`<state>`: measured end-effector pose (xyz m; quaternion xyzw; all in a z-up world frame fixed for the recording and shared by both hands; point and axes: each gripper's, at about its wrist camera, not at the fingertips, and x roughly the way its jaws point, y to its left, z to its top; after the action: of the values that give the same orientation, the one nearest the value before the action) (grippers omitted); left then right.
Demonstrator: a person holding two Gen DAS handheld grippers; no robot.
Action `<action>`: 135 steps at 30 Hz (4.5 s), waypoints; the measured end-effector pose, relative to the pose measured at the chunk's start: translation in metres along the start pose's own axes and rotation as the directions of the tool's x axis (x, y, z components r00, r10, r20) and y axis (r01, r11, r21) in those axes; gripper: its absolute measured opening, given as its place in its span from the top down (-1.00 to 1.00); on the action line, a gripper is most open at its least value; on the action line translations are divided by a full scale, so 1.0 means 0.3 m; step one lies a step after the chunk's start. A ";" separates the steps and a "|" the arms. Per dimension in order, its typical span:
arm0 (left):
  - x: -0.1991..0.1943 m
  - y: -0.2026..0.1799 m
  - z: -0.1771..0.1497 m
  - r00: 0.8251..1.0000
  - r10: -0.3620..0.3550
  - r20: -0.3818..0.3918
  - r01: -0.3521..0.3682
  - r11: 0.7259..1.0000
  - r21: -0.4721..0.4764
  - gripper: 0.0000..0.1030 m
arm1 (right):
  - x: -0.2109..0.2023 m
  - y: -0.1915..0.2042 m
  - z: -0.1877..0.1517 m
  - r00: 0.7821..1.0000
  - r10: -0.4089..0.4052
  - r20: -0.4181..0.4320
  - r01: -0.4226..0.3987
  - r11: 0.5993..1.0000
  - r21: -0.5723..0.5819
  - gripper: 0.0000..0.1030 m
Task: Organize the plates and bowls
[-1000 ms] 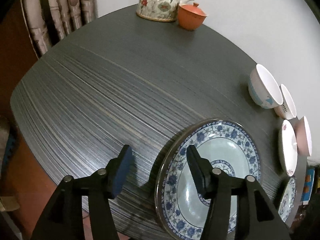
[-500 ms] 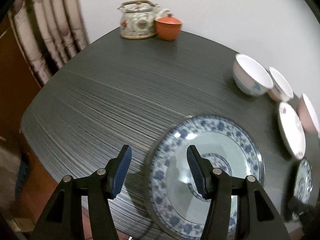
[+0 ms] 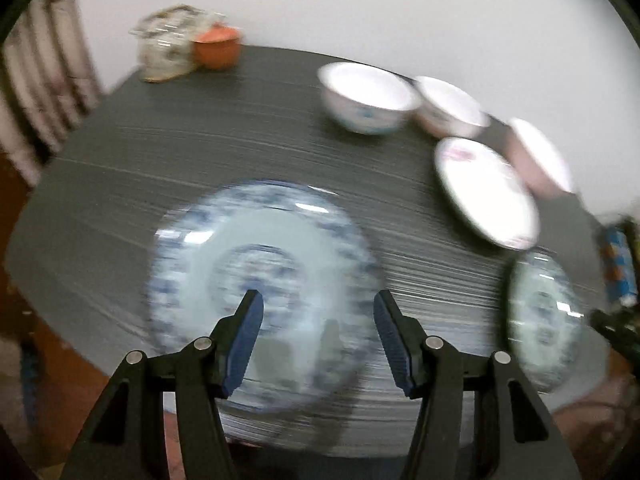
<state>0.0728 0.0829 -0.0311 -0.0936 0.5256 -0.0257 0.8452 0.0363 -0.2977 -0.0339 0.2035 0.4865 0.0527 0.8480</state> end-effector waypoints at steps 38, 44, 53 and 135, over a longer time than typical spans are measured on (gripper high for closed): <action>0.350 -0.492 -0.031 0.875 -0.290 -0.388 0.288 0.955 -0.066 0.37 | 0.116 -0.307 0.031 0.993 0.080 -0.081 -0.063 0.980 0.191 0.59; 0.361 -0.495 -0.032 0.874 -0.285 -0.394 0.287 0.956 -0.054 0.51 | 0.132 -0.311 0.029 0.992 0.083 -0.094 -0.064 0.979 0.193 0.73; 0.360 -0.504 -0.035 0.882 -0.261 -0.392 0.279 0.960 -0.012 0.72 | 0.118 -0.289 0.030 0.994 0.058 -0.090 -0.041 0.983 0.179 0.75; 0.084 0.554 0.055 0.985 -0.144 -0.094 0.101 0.925 -0.365 0.42 | 0.534 0.803 -0.081 0.958 0.085 -0.273 -0.140 0.972 -0.190 0.71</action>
<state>0.0897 0.2446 -0.0770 -0.2774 0.5639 0.0124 0.7777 0.1255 -0.0249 -0.0779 0.1329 0.5742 0.1779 0.7881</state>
